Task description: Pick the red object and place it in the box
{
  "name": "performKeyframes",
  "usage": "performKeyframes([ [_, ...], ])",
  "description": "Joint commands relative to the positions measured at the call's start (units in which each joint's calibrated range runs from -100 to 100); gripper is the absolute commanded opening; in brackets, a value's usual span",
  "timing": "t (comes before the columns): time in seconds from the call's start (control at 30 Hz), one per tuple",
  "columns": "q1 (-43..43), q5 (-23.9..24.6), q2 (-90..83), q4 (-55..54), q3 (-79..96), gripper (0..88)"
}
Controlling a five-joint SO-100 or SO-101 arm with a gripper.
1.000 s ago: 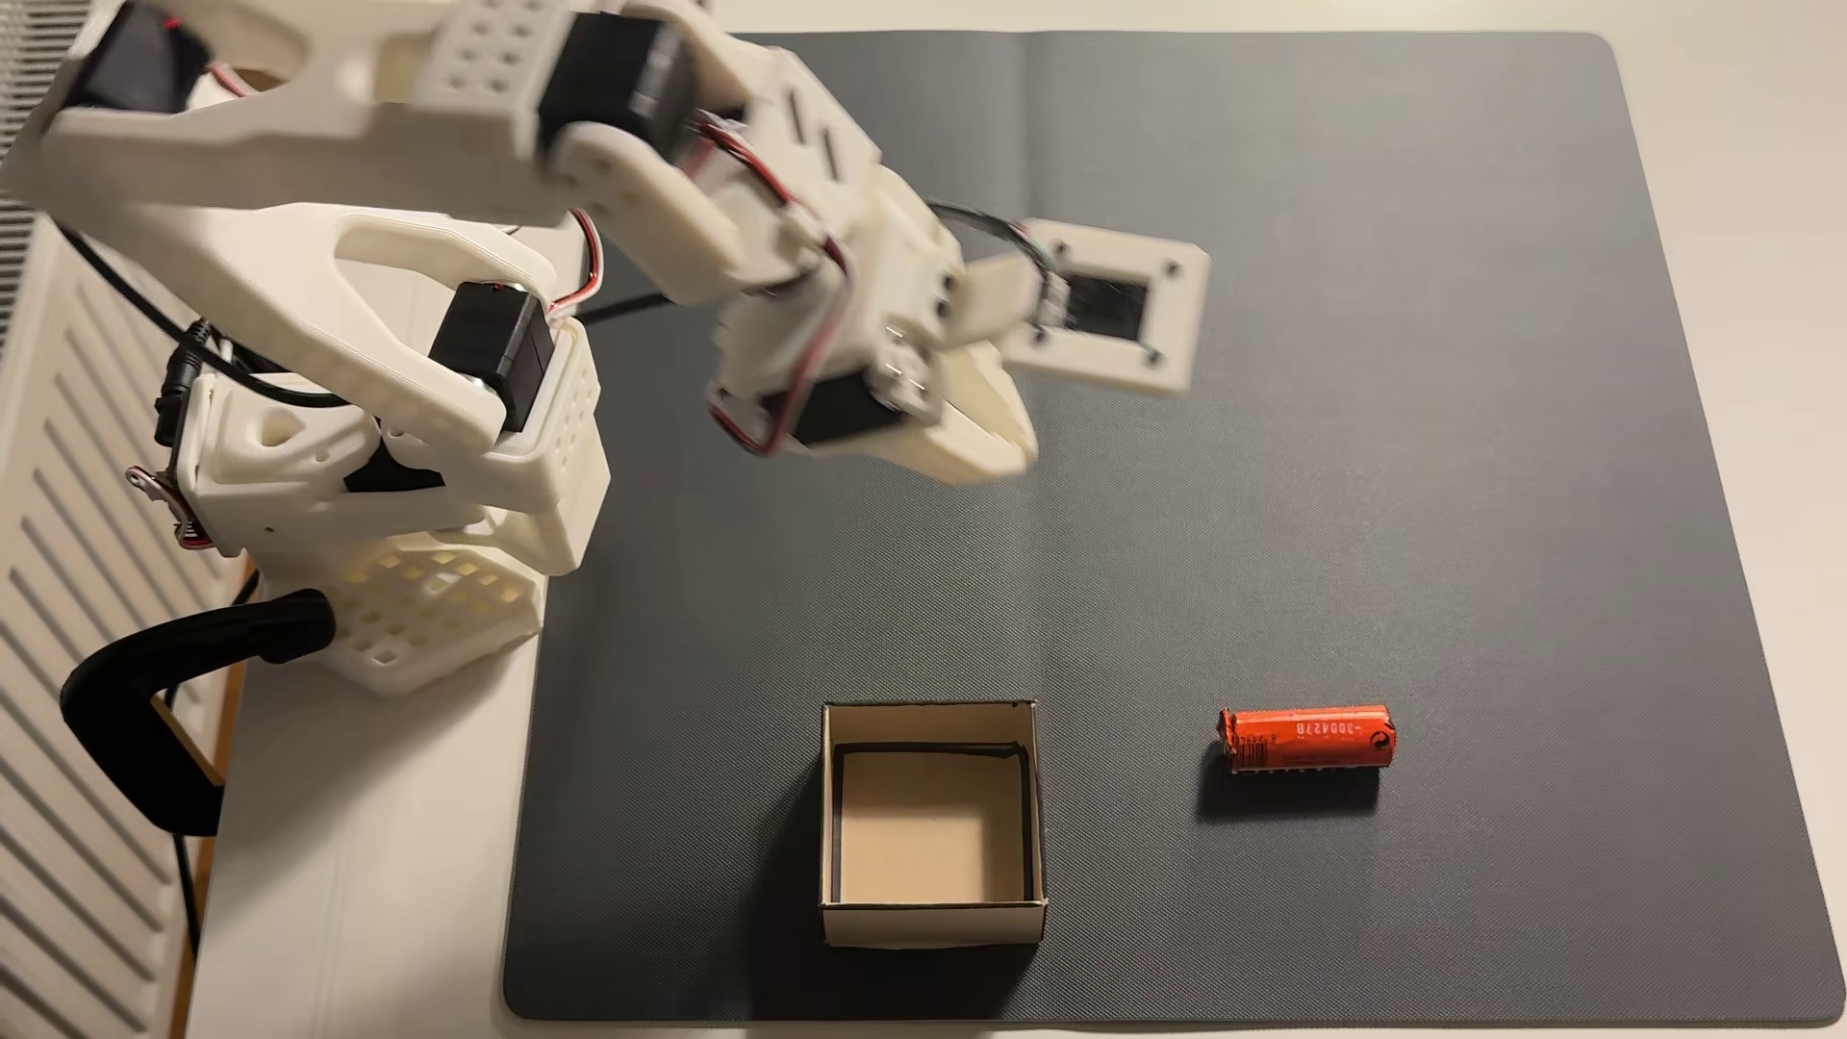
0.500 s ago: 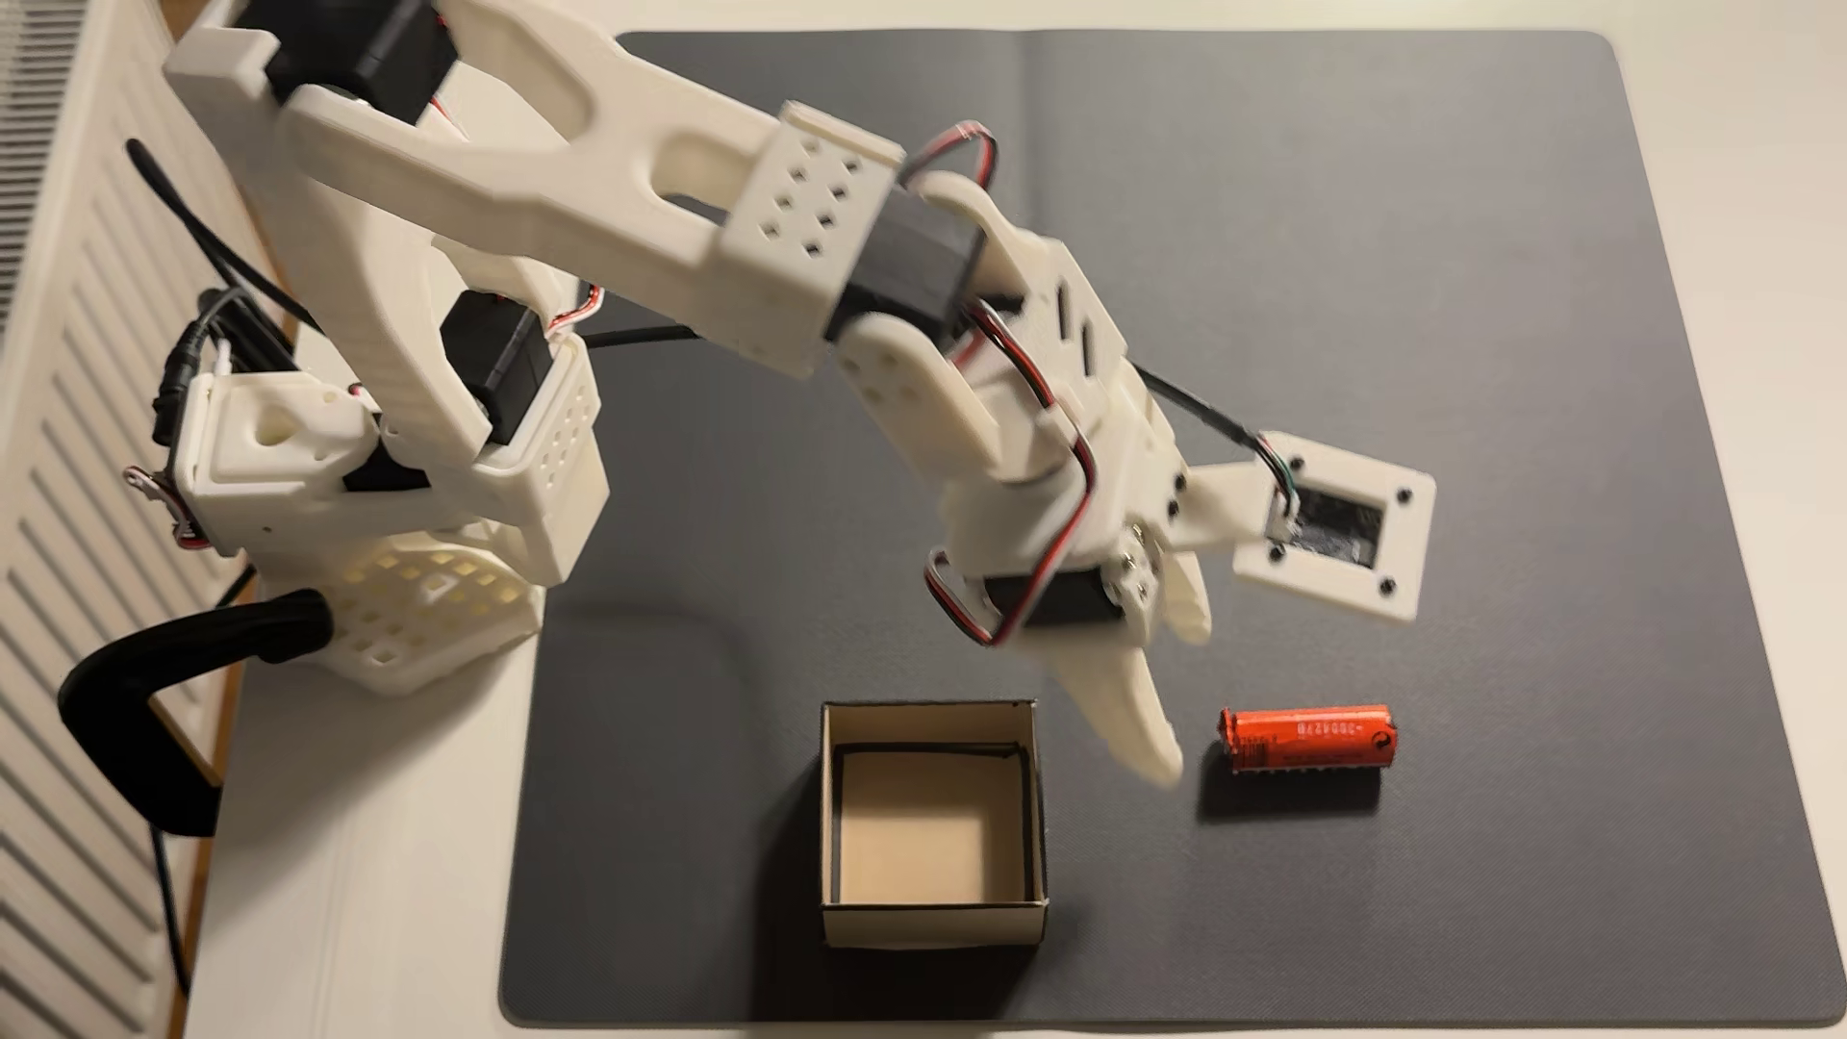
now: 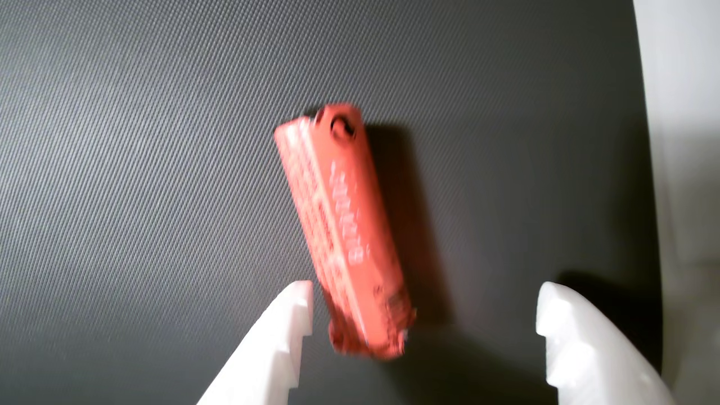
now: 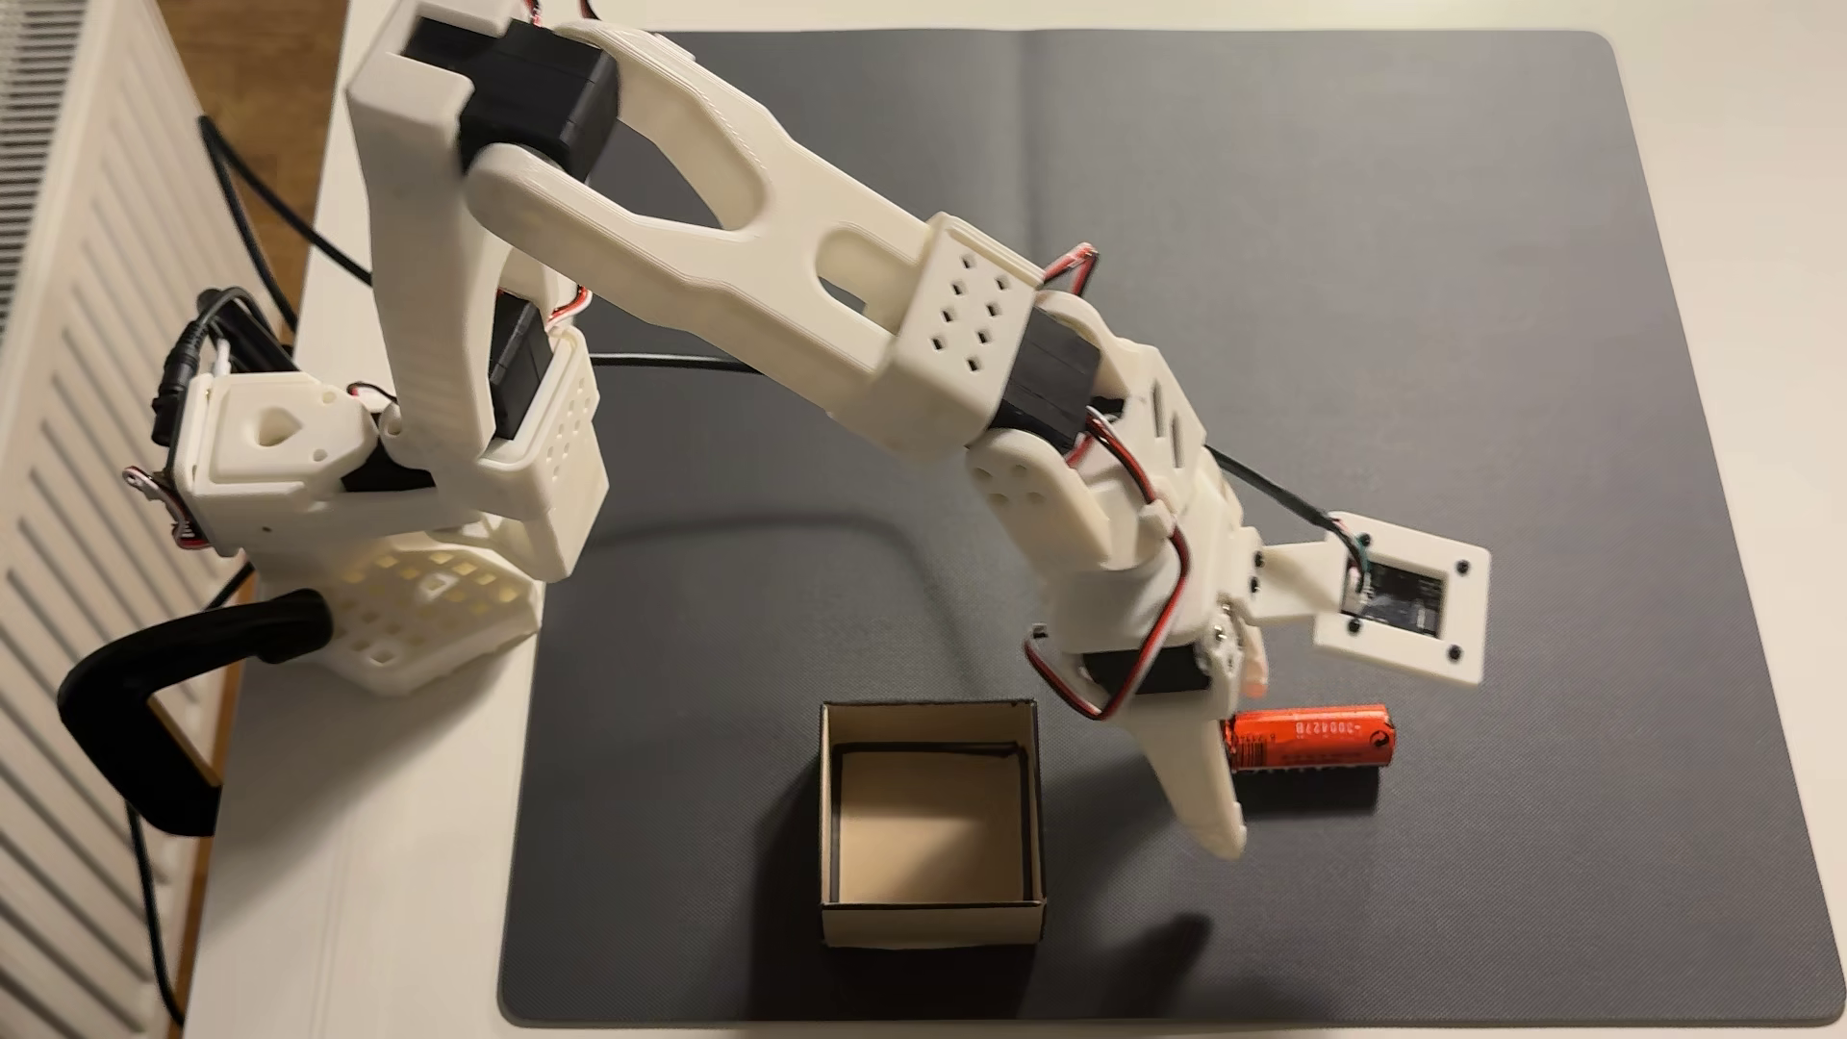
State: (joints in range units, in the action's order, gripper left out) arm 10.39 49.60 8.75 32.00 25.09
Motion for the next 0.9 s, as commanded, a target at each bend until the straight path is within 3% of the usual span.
performKeyframes([
  [0.0,-1.19,0.16,1.71,1.04,-6.36,30.2],
  [0.33,-2.60,0.21,8.25,1.22,-8.27,28.9],
  [0.67,-2.60,0.16,9.19,1.22,-8.18,4.9],
  [0.87,-2.52,0.00,8.42,4.98,-8.54,1.4],
])
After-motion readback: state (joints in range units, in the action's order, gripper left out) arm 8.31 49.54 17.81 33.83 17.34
